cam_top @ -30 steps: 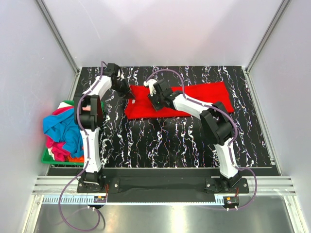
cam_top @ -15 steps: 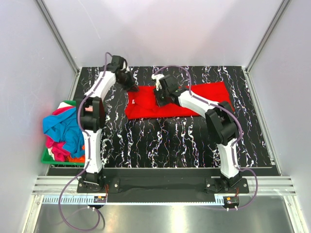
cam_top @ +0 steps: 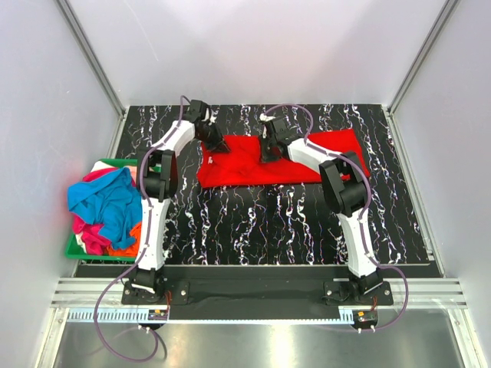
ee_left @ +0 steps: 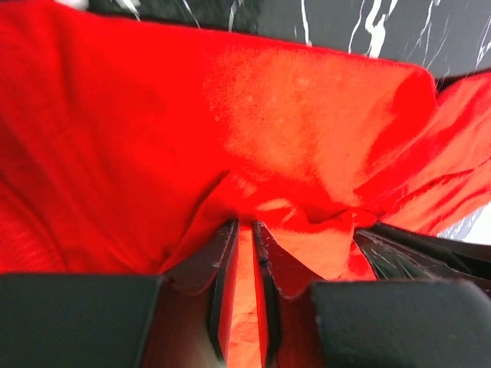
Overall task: Fold and stack the t-shirts
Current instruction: Fold the tshirt
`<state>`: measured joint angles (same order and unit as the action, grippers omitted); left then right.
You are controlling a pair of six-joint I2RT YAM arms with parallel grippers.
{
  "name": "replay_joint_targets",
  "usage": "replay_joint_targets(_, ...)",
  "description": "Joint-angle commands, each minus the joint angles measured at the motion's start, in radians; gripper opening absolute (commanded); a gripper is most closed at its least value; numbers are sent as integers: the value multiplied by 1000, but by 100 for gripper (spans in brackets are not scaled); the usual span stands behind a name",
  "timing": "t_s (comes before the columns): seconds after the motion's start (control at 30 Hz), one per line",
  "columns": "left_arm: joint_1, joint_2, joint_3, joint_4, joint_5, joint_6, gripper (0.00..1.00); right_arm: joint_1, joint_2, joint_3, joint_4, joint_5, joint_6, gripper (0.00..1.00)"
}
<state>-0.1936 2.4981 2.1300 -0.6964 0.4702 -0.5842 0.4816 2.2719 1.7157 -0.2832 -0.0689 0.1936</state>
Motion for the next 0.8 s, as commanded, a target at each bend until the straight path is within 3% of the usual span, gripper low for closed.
replay_joint_targets(0.0, 11, 10, 31, 46, -82, 4, 20, -17, 14, 38, 10, 49, 56, 18)
replay_joint_targets(0.13, 16, 10, 13, 47, -120, -8, 20, -24, 14, 32, 13, 63, 73, 1)
replay_joint_targets(0.4, 20, 51, 106, 106, -78, -14, 23, -28, -9, 44, 12, 87, 112, 0)
replay_joint_targets(0.43, 20, 60, 117, 118, -73, -28, 23, -28, -15, 45, 13, 87, 121, 3)
replay_joint_targets(0.47, 22, 70, 139, 130, -67, -37, 24, -28, -25, 50, 12, 86, 139, 13)
replay_joint_targets(0.6, 32, 96, 221, 184, 34, -71, 25, -28, -66, 48, 10, 87, 170, 25)
replay_joint_targets(0.77, 40, -97, 171, 193, -5, -42, 28, -26, -191, 21, 4, 104, 168, 30)
